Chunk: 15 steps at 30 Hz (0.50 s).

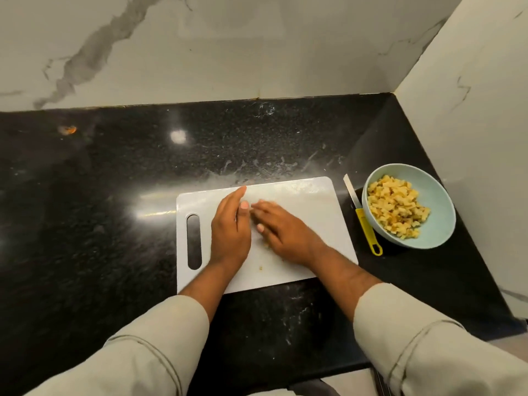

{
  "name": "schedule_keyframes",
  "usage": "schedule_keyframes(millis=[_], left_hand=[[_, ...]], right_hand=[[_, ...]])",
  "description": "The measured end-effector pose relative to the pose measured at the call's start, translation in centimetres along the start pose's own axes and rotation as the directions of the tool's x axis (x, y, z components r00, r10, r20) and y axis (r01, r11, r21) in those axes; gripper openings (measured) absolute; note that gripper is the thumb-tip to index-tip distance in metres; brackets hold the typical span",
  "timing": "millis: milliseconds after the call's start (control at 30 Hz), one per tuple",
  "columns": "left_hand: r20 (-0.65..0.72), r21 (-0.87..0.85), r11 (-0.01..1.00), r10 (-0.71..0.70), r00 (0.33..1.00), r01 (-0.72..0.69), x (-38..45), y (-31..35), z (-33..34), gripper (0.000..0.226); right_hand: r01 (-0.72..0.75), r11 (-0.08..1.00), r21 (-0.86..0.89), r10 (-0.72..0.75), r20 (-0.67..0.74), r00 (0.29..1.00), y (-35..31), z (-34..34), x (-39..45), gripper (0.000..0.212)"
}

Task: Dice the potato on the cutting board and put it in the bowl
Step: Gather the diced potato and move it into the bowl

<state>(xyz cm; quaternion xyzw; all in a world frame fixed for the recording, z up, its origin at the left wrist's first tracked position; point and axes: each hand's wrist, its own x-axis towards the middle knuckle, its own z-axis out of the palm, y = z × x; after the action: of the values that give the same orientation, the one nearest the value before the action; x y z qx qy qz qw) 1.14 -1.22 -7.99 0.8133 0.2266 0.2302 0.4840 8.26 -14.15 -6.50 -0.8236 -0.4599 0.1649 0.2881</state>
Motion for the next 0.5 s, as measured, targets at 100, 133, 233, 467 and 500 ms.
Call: schedule_keyframes(millis=[100, 133, 233, 467, 500], left_hand=[[-0.040, -0.019, 0.999, -0.043, 0.998, 0.043, 0.1, -0.2, -0.2, 0.033], [-0.030, -0.023, 0.999, -0.042, 0.999, 0.041, 0.2, -0.1, -0.2, 0.033], [-0.017, -0.043, 0.999, -0.029, 0.999, 0.029, 0.0, 0.1, -0.2, 0.035], [0.024, 0.051, 0.999, 0.015, 1.000, -0.016, 0.0, 0.3, 0.0, 0.035], [0.031, 0.067, 0.998, 0.016, 0.999, -0.018, -0.1, 0.5, 0.1, 0.034]], right_hand=[[0.173, 0.963, -0.209, -0.167, 0.044, 0.985, 0.1, 1.0, -1.5, 0.057], [0.213, 0.933, -0.289, -0.204, 0.060, 0.977, 0.2, 1.2, -1.8, 0.063], [0.249, 0.904, -0.347, -0.251, 0.039, 0.967, -0.1, 1.9, -1.2, 0.056], [0.112, 0.944, -0.310, -0.187, -0.226, 0.956, 1.1, 0.7, -0.8, 0.006], [0.055, 0.957, -0.284, -0.134, -0.266, 0.955, 1.2, 0.6, -1.0, 0.006]])
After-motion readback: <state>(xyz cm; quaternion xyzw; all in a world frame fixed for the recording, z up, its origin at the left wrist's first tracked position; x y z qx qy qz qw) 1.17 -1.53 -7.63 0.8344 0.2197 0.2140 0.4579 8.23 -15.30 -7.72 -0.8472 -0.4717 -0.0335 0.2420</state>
